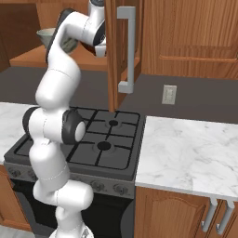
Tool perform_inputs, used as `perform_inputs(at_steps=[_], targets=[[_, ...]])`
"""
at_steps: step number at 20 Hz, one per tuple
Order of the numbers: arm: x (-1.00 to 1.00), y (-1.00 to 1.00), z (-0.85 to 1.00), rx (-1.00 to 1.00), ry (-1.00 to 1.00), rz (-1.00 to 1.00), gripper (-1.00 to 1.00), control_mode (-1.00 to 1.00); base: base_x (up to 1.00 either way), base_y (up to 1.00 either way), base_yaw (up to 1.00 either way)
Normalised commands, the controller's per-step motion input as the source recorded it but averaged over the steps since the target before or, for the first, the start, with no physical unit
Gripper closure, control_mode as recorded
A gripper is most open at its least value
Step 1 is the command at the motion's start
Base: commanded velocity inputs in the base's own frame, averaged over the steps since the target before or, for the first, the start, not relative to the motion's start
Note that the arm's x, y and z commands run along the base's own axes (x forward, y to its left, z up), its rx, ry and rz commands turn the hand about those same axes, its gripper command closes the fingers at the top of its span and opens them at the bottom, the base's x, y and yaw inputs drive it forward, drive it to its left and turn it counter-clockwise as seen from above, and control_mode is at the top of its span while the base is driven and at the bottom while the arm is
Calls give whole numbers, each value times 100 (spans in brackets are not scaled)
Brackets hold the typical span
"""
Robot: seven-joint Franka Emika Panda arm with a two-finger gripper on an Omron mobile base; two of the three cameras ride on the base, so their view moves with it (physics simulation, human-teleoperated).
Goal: Pick up the bowls from the cabinet and place each bowl in front of a stool on the dining counter.
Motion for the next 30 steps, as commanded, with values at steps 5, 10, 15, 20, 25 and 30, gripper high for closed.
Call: perform_inputs(at_steps=[5, 10, 15, 20, 25, 30], targets=[[0, 0, -2, 0, 0, 0, 100, -100, 0, 0, 0], [-5, 0, -12, 0, 0, 0, 100, -100, 0, 0, 0], [-11, 0, -4, 1, -10, 0, 100, -100, 0, 0, 0], [-18, 0, 0, 7, -18, 0, 100, -100, 0, 0, 0], [-42, 0, -12, 4, -20, 0, 100, -100, 0, 0, 0], [-88, 0, -1, 1, -5, -3, 100, -100, 0, 0, 0]])
